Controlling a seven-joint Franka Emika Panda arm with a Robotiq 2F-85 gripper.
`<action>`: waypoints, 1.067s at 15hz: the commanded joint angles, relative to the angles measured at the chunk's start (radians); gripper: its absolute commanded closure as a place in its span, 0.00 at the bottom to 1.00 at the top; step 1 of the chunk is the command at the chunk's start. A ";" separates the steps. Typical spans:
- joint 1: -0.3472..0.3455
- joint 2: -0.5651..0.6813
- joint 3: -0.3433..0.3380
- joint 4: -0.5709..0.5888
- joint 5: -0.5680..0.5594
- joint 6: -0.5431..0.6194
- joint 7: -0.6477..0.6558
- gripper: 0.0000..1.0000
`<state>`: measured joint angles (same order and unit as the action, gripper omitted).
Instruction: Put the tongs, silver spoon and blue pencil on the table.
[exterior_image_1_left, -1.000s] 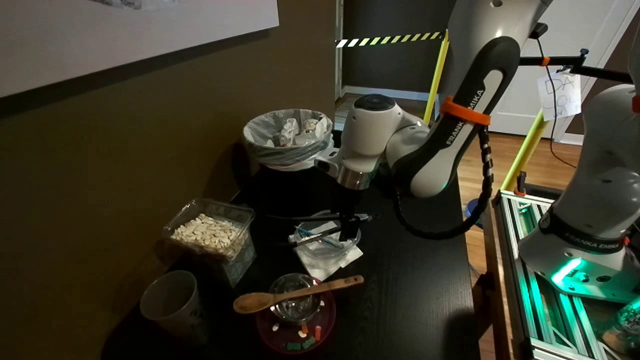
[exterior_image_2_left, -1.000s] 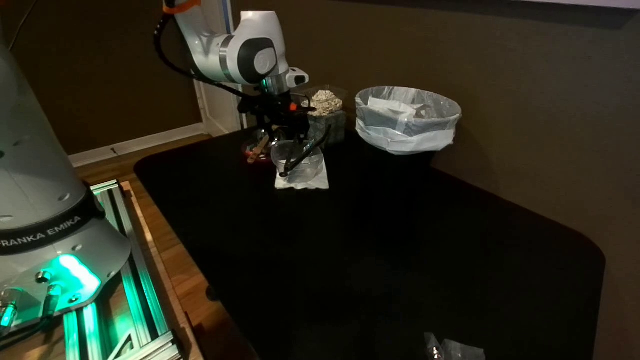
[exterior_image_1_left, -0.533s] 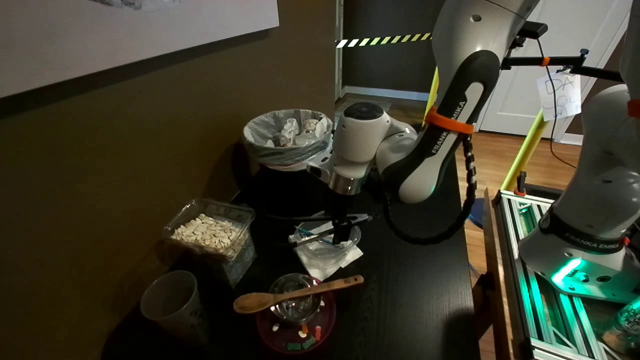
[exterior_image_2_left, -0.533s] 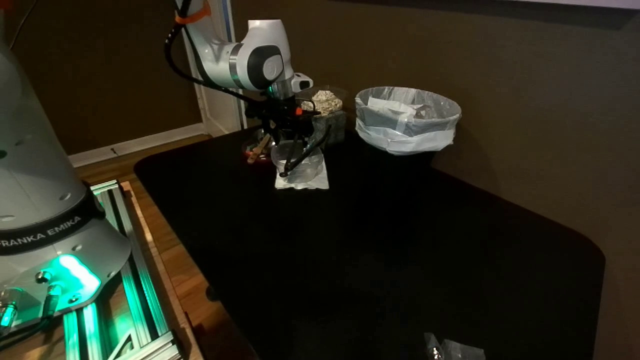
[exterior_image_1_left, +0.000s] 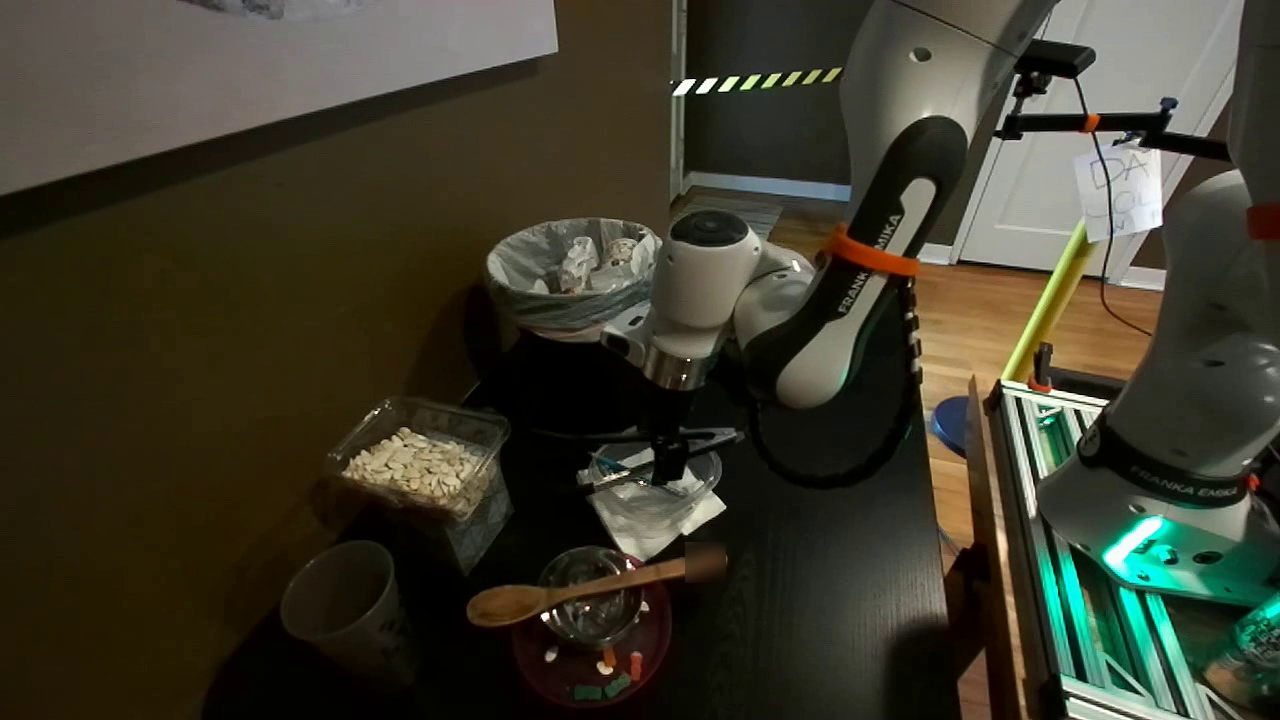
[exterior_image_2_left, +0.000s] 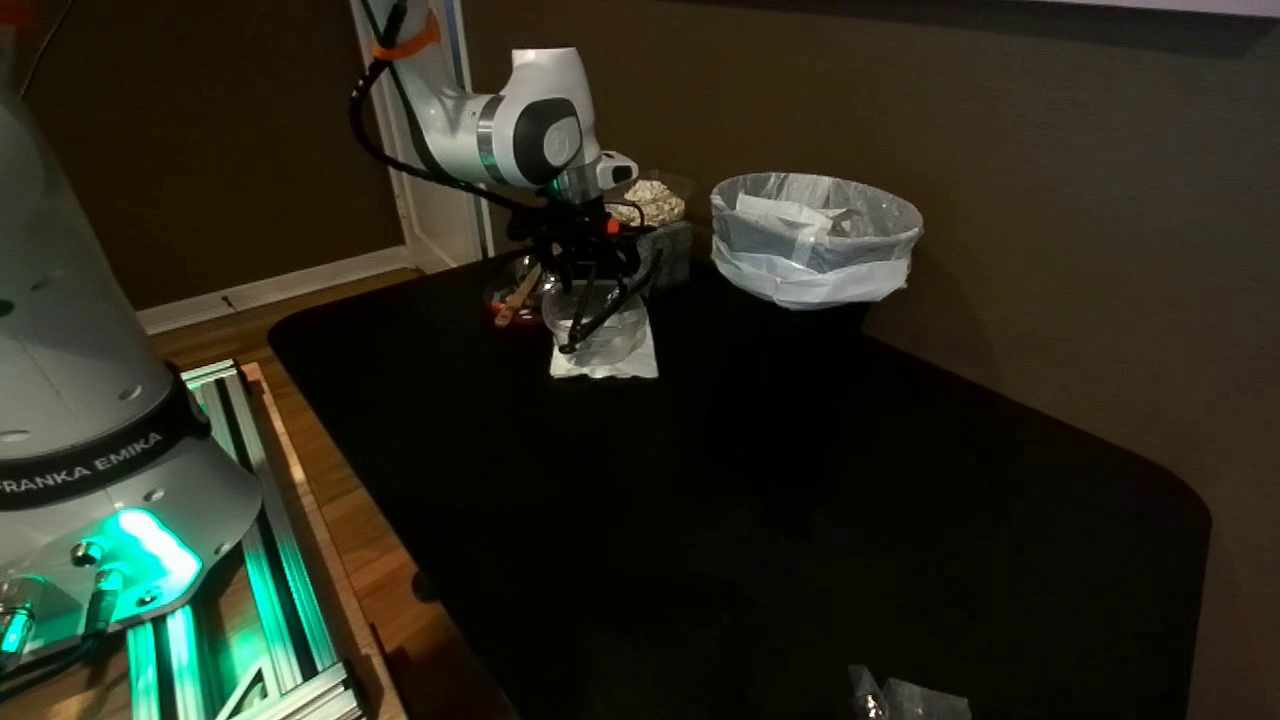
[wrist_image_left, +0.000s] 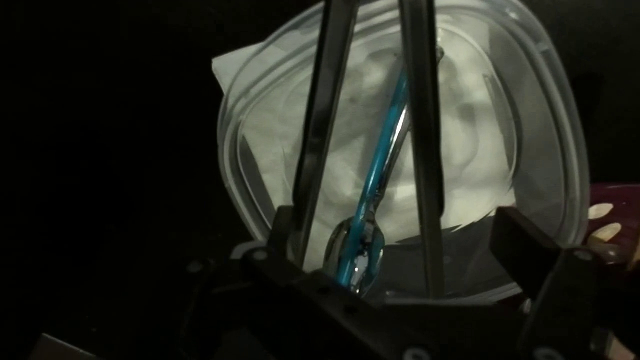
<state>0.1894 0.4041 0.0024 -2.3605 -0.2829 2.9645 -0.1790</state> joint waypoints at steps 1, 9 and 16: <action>0.010 0.039 -0.025 0.031 -0.043 -0.013 0.001 0.00; 0.014 0.074 -0.046 0.051 -0.061 -0.020 -0.002 0.28; 0.042 0.029 -0.073 0.029 -0.082 -0.009 0.018 0.78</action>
<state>0.2021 0.4590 -0.0445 -2.3199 -0.3285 2.9626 -0.1890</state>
